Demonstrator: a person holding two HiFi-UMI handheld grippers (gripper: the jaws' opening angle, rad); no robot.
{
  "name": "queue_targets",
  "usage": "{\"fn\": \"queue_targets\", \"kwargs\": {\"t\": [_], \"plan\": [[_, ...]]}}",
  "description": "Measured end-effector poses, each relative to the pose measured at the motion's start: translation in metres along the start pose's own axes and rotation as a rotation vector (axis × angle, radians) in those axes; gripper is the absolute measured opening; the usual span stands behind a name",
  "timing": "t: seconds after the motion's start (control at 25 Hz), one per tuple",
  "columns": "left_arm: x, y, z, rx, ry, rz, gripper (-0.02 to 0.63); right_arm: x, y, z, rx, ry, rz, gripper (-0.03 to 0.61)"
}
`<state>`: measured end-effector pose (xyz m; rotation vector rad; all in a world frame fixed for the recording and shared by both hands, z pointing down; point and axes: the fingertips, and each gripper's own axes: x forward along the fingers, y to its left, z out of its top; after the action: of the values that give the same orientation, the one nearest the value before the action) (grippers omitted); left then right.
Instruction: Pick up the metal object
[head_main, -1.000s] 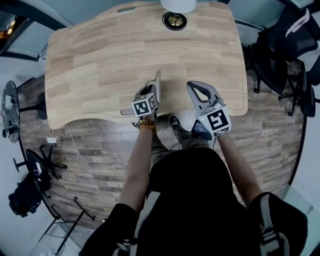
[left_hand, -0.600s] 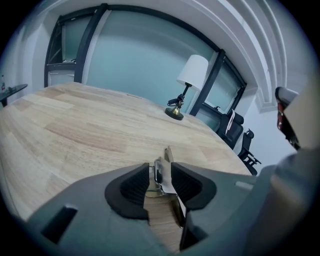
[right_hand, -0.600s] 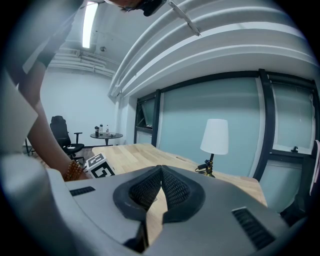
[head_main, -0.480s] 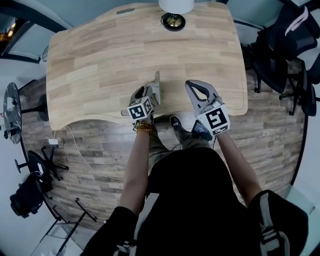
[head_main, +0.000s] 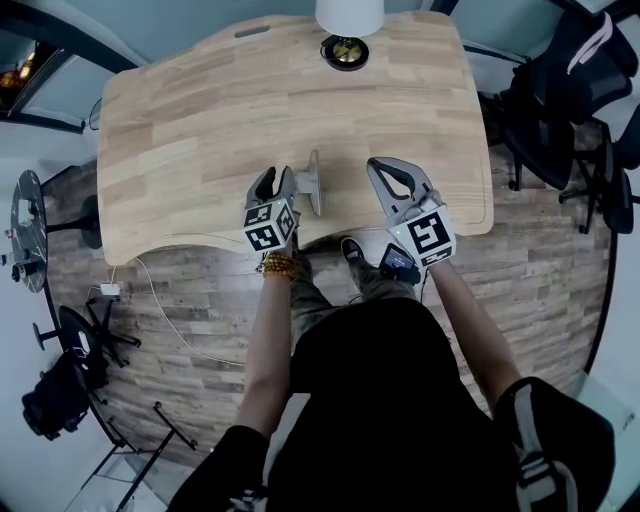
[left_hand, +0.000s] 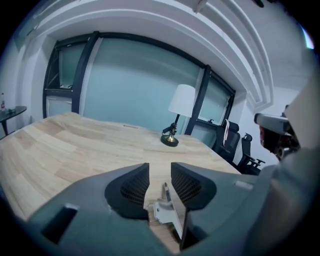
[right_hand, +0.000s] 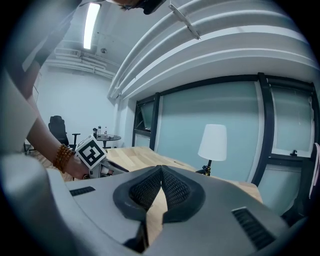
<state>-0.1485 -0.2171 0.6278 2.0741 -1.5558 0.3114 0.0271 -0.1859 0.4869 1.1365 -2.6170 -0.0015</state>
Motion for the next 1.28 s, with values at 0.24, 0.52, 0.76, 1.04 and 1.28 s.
{"fn": "queue_targets", "kwargs": {"t": [0.24, 0.52, 0.76, 1.04, 1.28], "plan": [[-0.021, -0.023, 0.066, 0.119, -0.108, -0.118, 0.146, 0.011, 0.003, 0.019, -0.012, -0.005, -0.056, 0.003], [-0.053, -0.043, 0.127, 0.242, -0.216, -0.257, 0.144, 0.029, 0.025, 0.040, -0.034, 0.005, -0.114, 0.003], [-0.074, -0.034, 0.155, 0.264, -0.263, -0.312, 0.144, 0.029, 0.044, 0.060, -0.070, 0.012, -0.157, 0.003], [-0.102, -0.035, 0.176, 0.310, -0.322, -0.359, 0.144, 0.026, 0.062, 0.081, -0.107, 0.003, -0.196, 0.003], [-0.127, -0.047, 0.198, 0.380, -0.395, -0.403, 0.144, 0.024, 0.069, 0.094, -0.113, -0.013, -0.227, 0.003]]}}
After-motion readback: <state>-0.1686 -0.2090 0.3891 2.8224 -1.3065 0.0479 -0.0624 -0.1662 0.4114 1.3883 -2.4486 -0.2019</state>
